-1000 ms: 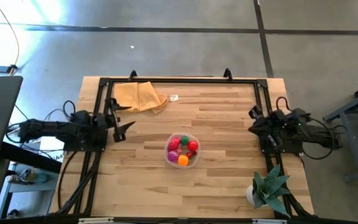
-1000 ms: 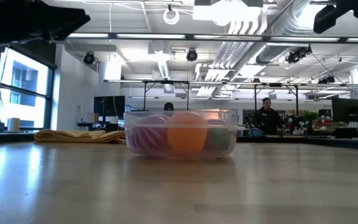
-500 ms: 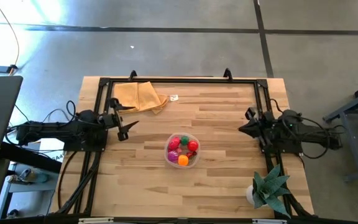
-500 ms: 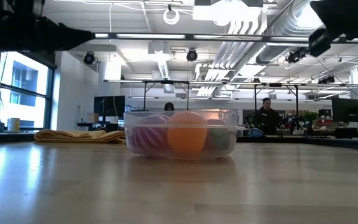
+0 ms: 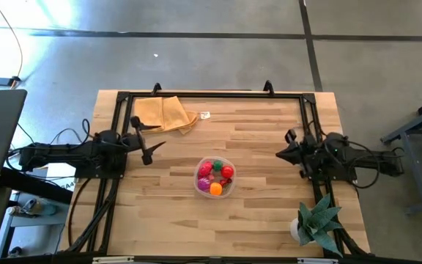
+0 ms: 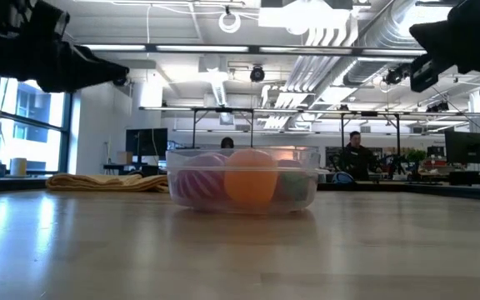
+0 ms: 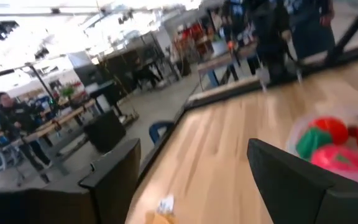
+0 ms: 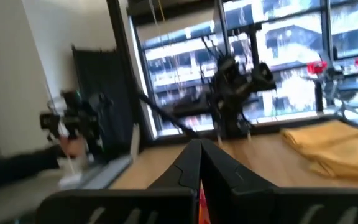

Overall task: Pick and placing Produce into tupperware
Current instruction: Return to Home Position

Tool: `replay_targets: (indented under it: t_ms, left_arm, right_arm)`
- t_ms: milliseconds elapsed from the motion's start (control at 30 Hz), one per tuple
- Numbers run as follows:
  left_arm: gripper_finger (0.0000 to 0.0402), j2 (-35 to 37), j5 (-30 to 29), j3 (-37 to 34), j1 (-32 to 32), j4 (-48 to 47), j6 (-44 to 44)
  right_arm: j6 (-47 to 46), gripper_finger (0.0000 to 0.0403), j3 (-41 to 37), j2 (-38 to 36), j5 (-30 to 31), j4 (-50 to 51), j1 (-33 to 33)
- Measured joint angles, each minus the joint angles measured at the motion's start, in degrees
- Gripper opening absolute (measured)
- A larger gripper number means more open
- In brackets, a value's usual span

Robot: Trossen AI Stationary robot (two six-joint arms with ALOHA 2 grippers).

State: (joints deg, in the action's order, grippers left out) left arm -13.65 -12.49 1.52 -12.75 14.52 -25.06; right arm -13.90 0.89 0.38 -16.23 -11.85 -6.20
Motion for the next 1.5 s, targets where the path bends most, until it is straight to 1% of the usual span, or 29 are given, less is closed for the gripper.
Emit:
replay_targets:
  t_ms: [200, 400, 567, 1500]
  left_arm:
    - [0.0284, 0.00, -0.58, 0.00, 0.00, -5.73, -0.17]
    - [0.0285, 0.00, -0.64, 0.00, 0.02, -9.82, 0.33]
    - [0.0285, 0.00, -0.64, 0.00, 0.00, -11.64, 1.31]
    - [0.0285, 0.02, -0.64, 0.00, 0.00, -11.66, 1.34]
  right_arm:
    - [5.47, 0.0000, 0.00, 0.00, 0.87, 9.90, 0.01]
    - [6.65, 0.0000, 0.13, 0.46, 6.54, 10.84, 0.01]
    - [6.46, 0.0000, 0.15, 0.46, 8.48, 11.22, -0.01]
    - [6.44, 0.0000, 0.17, 0.46, 8.68, 11.36, -0.02]
